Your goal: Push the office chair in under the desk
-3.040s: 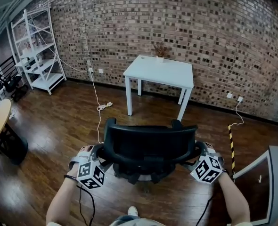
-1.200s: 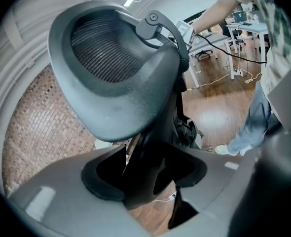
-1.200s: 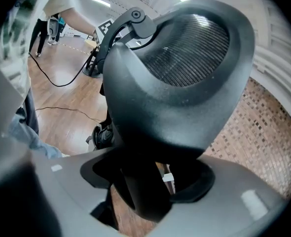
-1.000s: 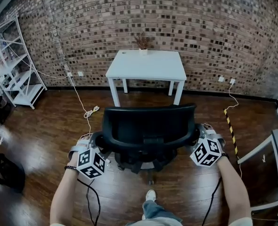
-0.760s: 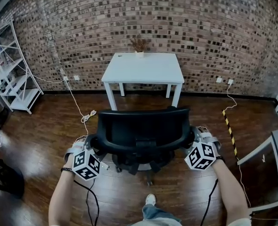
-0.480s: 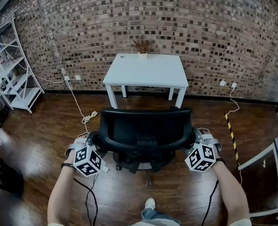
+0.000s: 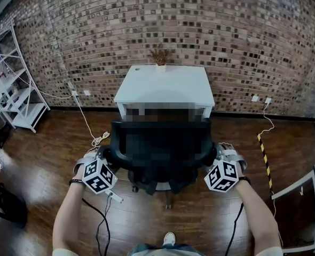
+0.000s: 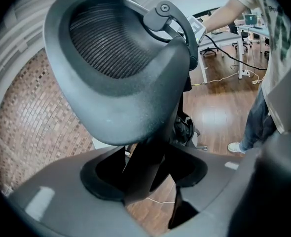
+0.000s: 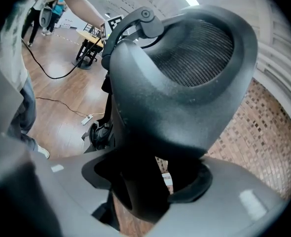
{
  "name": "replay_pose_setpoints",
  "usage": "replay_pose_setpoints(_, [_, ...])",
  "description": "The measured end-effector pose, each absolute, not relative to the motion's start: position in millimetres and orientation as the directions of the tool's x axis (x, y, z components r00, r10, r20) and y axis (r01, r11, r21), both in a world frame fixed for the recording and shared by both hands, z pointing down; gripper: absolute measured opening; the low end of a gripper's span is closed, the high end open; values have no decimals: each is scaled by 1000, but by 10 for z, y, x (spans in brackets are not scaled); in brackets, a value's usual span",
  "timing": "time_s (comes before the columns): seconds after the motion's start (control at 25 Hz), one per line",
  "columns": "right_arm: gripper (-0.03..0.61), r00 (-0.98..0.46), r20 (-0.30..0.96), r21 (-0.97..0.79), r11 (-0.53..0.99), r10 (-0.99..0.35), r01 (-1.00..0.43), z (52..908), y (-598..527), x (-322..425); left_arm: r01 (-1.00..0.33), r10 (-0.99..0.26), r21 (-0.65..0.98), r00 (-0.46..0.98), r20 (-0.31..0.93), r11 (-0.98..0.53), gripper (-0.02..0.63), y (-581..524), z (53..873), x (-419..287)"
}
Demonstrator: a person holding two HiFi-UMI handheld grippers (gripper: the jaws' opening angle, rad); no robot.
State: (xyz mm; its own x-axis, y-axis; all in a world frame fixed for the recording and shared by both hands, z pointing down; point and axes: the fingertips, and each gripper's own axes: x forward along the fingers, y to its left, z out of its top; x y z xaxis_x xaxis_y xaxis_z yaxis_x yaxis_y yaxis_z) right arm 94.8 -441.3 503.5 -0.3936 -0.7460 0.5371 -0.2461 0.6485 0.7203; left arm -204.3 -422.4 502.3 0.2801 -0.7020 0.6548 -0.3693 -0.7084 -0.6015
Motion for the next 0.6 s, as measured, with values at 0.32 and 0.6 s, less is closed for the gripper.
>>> replay_pose_setpoints(0.32, [281,-392,536,724,646,-747,-241,5036,-4915,946,-376,-699,-595,273,661,-710,272,-4731,5029,-2038])
replay_pose_setpoints(0.6, [279,-384,530,730,637,-756,-247,5037,-5291,980,-365,-697,-597,287,657,-714,272,-5123,5028,-2009])
